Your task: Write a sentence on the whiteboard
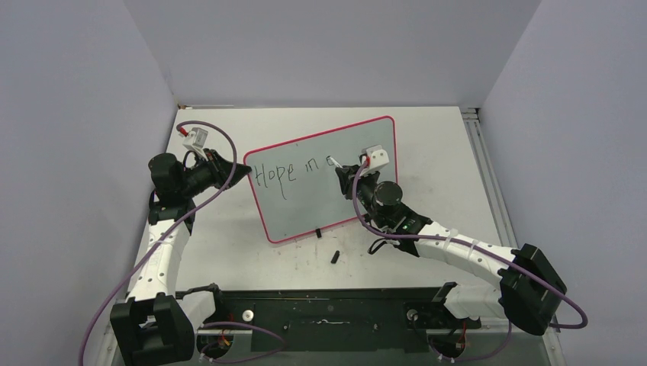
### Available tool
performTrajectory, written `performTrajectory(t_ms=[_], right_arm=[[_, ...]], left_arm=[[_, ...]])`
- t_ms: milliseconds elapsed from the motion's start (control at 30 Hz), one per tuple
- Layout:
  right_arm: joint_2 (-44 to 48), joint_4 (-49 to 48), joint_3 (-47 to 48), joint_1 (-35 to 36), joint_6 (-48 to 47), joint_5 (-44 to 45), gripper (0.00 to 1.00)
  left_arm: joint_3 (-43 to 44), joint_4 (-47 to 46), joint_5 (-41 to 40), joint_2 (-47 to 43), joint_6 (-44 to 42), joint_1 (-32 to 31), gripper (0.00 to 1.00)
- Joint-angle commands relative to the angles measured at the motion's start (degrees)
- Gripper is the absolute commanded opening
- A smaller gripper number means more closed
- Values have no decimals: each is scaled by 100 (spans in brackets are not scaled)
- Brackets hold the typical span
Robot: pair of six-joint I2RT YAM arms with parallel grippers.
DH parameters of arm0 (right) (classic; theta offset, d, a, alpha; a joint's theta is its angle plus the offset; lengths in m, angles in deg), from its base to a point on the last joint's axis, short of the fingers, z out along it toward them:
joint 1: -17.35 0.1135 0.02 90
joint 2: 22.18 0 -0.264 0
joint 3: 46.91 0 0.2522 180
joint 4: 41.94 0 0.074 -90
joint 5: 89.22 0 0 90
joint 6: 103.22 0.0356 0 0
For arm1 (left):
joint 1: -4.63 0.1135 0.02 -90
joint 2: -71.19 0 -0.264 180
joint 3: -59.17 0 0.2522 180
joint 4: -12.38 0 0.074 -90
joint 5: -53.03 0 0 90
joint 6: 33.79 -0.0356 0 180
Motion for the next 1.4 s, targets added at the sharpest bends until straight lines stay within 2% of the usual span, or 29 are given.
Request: performTrajectory(t_ms=[0,1367], right_arm=[[143,-183,145,-25,-72,269,5],[177,15,-37,43,111,65,5]], left_arm=[[169,25,52,-59,-36,-27,12],[164,7,65,-35,-19,-26,12]])
